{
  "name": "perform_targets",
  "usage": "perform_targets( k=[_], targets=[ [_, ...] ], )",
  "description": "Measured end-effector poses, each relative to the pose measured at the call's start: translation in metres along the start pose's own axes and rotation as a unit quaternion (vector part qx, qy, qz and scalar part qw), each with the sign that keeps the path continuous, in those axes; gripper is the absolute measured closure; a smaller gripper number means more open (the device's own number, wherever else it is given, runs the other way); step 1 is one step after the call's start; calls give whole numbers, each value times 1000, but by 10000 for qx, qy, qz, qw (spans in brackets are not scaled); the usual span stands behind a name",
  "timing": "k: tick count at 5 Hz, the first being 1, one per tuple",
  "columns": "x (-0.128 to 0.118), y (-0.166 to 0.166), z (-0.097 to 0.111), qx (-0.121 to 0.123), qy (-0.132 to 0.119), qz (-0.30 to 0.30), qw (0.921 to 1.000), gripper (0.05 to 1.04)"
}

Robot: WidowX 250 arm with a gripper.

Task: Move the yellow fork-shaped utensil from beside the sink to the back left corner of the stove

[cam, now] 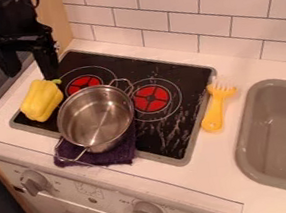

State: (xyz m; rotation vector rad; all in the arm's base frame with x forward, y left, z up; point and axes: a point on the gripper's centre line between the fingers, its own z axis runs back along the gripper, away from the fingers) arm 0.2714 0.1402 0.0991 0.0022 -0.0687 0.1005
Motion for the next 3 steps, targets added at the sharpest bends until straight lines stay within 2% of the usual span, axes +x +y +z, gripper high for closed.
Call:
perform_targets(
  k=[1,2,3],
  targets=[
    [-2,-3,-8,-56,135,19,9999,83],
    [1,-45,-3,-111,176,-484,9986,83],
    [8,-96,16,-223,-57,-1041,9943,83]
  ],
)
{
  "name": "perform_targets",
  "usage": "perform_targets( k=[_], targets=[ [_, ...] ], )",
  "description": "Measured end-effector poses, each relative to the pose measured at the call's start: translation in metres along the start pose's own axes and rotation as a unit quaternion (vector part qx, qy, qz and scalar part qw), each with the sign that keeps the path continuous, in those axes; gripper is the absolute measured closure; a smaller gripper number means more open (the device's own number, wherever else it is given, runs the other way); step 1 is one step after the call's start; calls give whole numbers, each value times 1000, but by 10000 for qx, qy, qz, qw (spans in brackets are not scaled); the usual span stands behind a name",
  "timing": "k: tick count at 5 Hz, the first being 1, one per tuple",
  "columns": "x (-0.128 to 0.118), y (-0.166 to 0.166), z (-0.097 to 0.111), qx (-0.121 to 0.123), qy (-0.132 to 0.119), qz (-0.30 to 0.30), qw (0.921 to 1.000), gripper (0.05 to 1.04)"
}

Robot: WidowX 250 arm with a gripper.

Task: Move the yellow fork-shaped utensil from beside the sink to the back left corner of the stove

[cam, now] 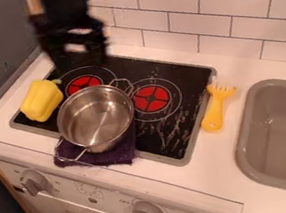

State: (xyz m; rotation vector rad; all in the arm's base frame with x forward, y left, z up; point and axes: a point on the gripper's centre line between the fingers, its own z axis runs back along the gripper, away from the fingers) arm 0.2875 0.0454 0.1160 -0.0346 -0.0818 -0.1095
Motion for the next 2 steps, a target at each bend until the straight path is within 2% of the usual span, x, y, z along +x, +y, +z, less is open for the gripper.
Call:
perform_targets(
  k=[1,2],
  targets=[
    [28,-48,-7,175,-136,-412,9989,83],
    [54,-89,-54,555,-113,-28,9984,83]
  ],
)
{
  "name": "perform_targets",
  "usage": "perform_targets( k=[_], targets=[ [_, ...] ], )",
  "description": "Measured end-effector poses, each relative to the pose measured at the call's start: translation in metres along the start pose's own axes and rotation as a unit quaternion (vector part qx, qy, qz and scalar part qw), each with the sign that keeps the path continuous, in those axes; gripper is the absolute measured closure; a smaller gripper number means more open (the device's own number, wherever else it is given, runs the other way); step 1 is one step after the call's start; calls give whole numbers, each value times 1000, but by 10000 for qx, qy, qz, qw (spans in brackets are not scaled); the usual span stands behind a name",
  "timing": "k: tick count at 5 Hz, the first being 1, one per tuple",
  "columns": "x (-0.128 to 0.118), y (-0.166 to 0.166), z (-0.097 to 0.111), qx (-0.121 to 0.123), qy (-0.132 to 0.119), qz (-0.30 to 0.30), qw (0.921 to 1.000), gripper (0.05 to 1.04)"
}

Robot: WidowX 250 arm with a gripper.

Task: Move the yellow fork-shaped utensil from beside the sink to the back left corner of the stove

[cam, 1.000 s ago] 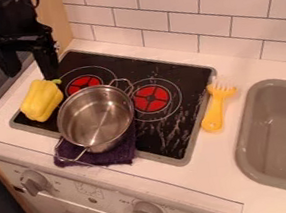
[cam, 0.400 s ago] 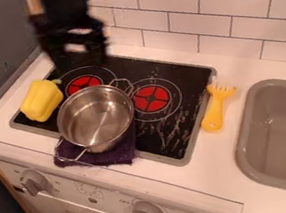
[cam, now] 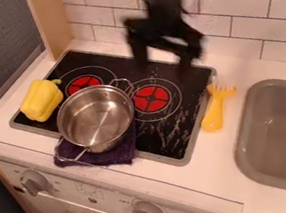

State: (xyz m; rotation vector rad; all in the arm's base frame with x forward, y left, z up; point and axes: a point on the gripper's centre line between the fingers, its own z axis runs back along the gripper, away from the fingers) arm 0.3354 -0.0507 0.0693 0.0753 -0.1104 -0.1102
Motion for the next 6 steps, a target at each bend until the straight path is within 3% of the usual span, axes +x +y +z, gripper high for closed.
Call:
perform_targets(
  k=[1,2,3,4,6],
  targets=[
    [23,-34,-26,318,-35,53,9995,83],
    [34,-55,-38,382,-143,63,9991,83],
    [41,-62,-34,191,-247,273,9991,83],
    [40,-62,-38,105,-187,469,9987,83],
    [31,-44,-55,251,194,681,9972,83]
  ],
)
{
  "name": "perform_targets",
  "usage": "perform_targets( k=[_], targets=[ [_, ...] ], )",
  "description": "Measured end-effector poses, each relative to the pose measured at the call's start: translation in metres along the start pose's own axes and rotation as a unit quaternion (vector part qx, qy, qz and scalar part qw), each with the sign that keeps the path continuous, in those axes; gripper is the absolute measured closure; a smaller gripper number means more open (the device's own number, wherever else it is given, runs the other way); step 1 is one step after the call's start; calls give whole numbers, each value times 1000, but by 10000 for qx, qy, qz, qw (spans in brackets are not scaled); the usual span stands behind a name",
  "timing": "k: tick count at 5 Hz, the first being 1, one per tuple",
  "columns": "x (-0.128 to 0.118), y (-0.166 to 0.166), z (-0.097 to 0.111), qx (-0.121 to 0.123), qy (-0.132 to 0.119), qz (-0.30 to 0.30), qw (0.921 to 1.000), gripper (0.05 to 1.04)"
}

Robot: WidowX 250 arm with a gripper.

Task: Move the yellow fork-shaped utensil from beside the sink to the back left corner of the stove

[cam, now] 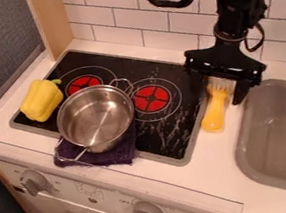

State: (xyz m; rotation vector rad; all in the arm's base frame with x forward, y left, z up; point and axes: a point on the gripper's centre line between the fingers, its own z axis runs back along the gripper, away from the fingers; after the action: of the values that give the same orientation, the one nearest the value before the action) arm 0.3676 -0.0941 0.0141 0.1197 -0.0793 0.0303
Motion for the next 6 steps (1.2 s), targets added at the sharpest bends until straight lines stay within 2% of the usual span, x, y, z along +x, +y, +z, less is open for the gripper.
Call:
perform_targets(
  k=[1,2,4,5,6],
  targets=[
    [-5,7,-5,38,119,66,9999,83],
    [-8,9,-9,-52,194,185,9996,143],
    [-14,14,-10,-108,181,123,9997,685],
    [-16,21,-6,-213,208,50,9995,705],
    [1,55,26,-364,-66,328,9988,705]
  ],
)
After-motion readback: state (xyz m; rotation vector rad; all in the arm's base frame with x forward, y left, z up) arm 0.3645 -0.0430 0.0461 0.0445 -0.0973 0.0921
